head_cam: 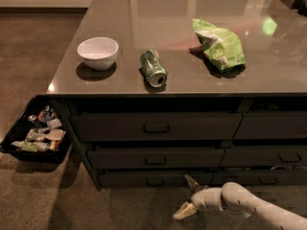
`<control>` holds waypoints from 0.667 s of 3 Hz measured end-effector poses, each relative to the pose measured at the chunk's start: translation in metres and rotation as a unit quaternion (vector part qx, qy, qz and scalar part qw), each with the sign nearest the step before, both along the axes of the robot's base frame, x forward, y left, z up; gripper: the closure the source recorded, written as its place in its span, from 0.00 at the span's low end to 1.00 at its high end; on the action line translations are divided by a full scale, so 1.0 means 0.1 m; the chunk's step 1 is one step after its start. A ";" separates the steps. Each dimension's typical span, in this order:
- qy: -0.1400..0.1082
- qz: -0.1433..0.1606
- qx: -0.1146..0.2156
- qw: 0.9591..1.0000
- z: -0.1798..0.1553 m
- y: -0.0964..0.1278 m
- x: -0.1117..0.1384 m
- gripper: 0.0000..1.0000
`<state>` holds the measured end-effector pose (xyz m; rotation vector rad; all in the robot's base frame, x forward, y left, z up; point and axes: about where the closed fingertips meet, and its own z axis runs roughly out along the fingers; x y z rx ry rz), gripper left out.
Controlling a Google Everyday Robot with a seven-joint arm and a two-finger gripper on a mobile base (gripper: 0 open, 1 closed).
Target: Open bottom drawer
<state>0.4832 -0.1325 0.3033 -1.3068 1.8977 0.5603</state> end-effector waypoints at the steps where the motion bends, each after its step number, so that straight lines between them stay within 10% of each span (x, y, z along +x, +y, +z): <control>1: 0.000 0.000 0.000 1.000 0.00 0.00 0.00 0.00; 2: -0.006 0.014 0.006 1.000 -0.16 0.08 0.16 0.00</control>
Offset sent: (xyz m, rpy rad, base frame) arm 0.0475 0.0203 -0.0453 0.0293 -0.0390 0.0762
